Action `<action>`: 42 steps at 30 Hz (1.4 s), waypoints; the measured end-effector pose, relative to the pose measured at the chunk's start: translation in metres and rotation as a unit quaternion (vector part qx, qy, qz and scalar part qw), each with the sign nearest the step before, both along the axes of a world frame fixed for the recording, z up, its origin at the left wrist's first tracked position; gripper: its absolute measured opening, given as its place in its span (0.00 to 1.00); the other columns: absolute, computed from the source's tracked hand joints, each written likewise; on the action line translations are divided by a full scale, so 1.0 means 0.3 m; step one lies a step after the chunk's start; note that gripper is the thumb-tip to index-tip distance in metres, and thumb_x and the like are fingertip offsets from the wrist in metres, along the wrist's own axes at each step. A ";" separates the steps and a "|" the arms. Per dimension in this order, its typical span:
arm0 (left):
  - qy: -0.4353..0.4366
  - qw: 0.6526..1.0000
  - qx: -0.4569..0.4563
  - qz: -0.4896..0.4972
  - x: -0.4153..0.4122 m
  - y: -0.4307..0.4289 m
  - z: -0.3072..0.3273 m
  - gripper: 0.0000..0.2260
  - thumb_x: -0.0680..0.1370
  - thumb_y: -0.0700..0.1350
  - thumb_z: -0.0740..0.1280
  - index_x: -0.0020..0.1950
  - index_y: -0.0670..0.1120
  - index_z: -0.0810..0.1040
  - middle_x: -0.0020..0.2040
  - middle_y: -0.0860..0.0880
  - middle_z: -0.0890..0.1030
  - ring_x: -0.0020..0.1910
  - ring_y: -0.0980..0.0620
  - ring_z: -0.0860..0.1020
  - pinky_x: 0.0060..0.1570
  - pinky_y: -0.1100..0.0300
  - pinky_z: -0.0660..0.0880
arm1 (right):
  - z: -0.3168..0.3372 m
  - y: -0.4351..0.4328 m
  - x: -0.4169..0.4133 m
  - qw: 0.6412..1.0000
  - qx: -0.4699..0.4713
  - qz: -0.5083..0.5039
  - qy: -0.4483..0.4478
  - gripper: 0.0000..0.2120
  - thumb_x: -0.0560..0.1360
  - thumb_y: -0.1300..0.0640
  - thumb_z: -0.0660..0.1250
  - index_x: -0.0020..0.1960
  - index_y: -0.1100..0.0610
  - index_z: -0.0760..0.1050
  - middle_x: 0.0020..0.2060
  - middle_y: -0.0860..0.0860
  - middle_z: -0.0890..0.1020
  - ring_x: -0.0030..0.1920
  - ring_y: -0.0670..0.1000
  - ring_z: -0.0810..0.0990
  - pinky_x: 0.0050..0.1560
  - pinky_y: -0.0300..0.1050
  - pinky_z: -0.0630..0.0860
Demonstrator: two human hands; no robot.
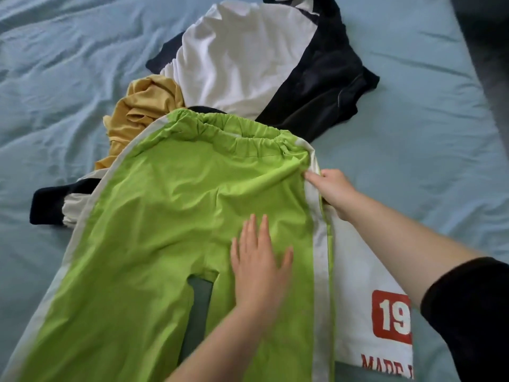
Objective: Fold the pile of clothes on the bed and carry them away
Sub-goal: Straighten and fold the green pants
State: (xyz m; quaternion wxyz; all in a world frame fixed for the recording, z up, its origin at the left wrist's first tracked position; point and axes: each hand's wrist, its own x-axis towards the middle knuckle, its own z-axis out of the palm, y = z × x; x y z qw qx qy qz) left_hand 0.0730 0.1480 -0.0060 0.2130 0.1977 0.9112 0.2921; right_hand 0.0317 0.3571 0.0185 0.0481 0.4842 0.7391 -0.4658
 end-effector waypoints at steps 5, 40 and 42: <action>-0.209 0.973 -0.085 0.054 0.271 0.124 0.029 0.50 0.69 0.75 0.56 0.79 0.49 0.39 0.79 0.55 0.41 0.77 0.51 0.48 0.71 0.46 0.51 | 0.076 -0.089 -0.056 0.959 -0.215 -0.112 0.149 0.32 0.75 0.66 0.62 0.76 0.52 0.57 0.38 0.56 0.81 0.29 0.51 0.81 0.29 0.42 0.79; -0.192 0.905 0.139 0.353 -0.536 -0.830 -0.010 0.10 0.82 0.47 0.58 0.57 0.46 0.77 0.53 0.47 0.80 0.52 0.47 0.77 0.53 0.54 0.74 | -0.106 -0.798 -0.050 0.988 -0.147 0.029 0.039 0.24 0.76 0.50 0.68 0.68 0.55 0.67 0.61 0.51 0.75 0.60 0.52 0.75 0.65 0.53 0.72; -0.200 0.909 0.120 0.346 -0.510 -0.837 -0.013 0.12 0.81 0.46 0.60 0.61 0.43 0.75 0.57 0.44 0.79 0.57 0.44 0.77 0.59 0.50 0.73 | -0.096 -0.821 -0.016 0.986 -0.157 -0.018 0.055 0.23 0.76 0.51 0.68 0.68 0.56 0.67 0.61 0.52 0.75 0.60 0.53 0.75 0.65 0.54 0.72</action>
